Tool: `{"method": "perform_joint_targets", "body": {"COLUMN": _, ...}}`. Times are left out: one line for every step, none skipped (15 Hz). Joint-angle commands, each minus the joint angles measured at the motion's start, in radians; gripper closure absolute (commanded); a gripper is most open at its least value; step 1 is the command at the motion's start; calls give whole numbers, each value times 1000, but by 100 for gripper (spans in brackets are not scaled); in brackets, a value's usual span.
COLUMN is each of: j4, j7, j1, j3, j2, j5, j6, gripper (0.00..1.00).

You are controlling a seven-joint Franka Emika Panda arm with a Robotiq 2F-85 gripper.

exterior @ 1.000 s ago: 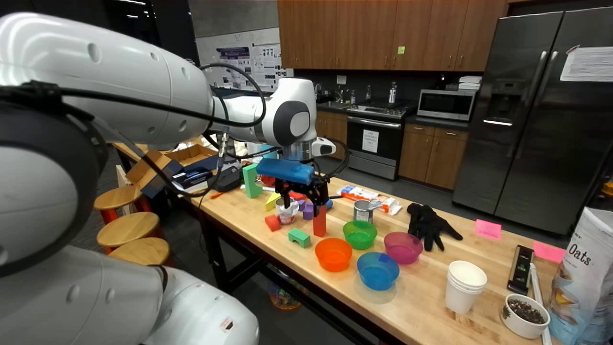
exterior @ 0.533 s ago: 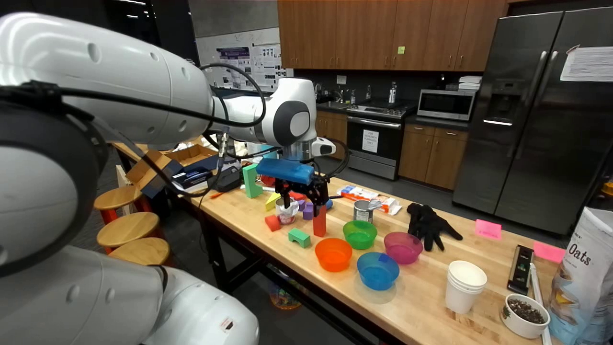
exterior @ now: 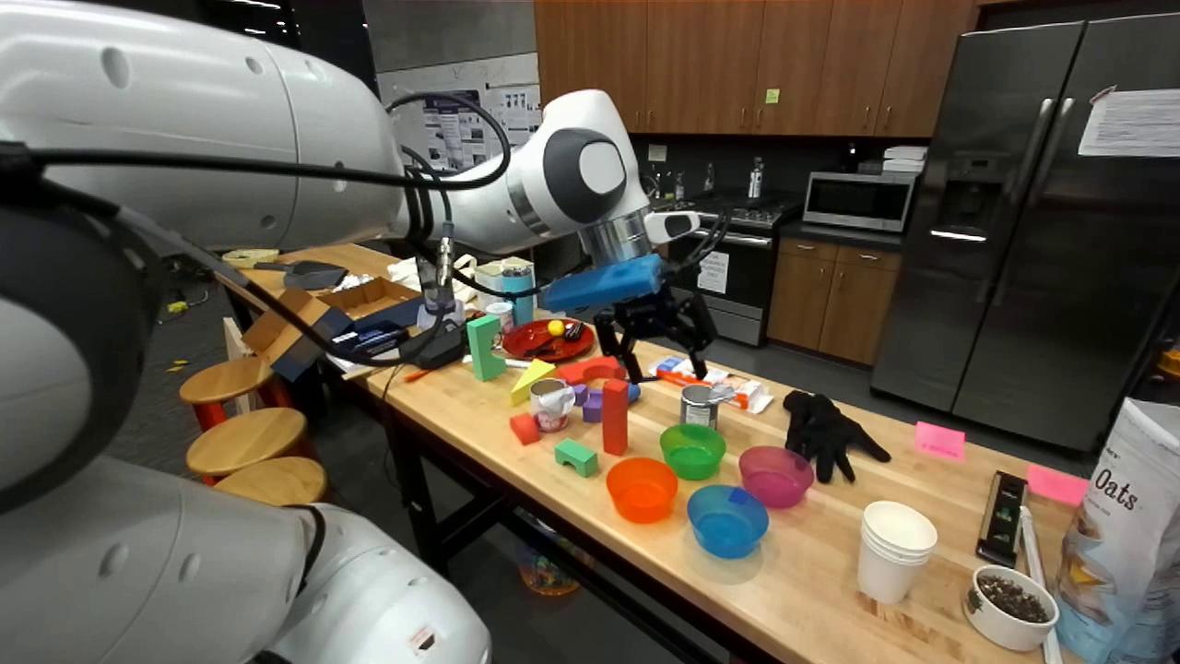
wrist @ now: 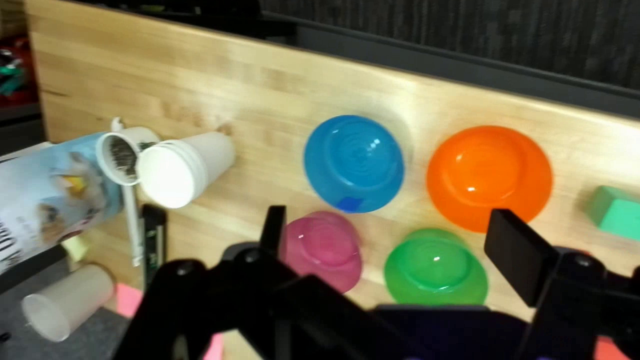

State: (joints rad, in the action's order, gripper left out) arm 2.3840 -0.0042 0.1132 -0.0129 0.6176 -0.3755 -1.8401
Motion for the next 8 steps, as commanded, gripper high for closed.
{"method": "perform_joint_targets", "body": {"j4": -77, "j7": -27, "j1": 31, "j3": -15, "j2": -18, "j5": -142, "j6": -43, "gripper": 0}}
{"method": "perform_joint_targets", "body": {"j4": -94, "j7": -42, "j1": 31, "j3": -23, "j2": -28, "j5": -178, "j6": -75, "gripper": 0}}
{"method": "perform_joint_targets", "body": {"j4": -114, "j7": -66, "j1": 29, "j3": -33, "j2": -42, "j5": -214, "j6": -116, "gripper": 0}}
{"method": "perform_joint_targets", "body": {"j4": -131, "j7": -88, "j1": 26, "j3": -43, "j2": -55, "j5": -245, "j6": -157, "gripper": 0}}
{"method": "perform_joint_targets", "body": {"j4": -151, "j7": -117, "j1": 20, "j3": -57, "j2": -71, "j5": -272, "j6": -200, "gripper": 0}}
{"method": "perform_joint_targets", "body": {"j4": -167, "j7": -139, "j1": 17, "j3": -68, "j2": -86, "j5": -292, "j6": -243, "gripper": 0}}
{"method": "perform_joint_targets", "body": {"j4": -183, "j7": -159, "j1": 14, "j3": -77, "j2": -100, "j5": -306, "j6": -279, "gripper": 0}}
{"method": "perform_joint_targets", "body": {"j4": -196, "j7": -179, "j1": 13, "j3": -86, "j2": -115, "j5": -313, "j6": -311, "gripper": 0}}
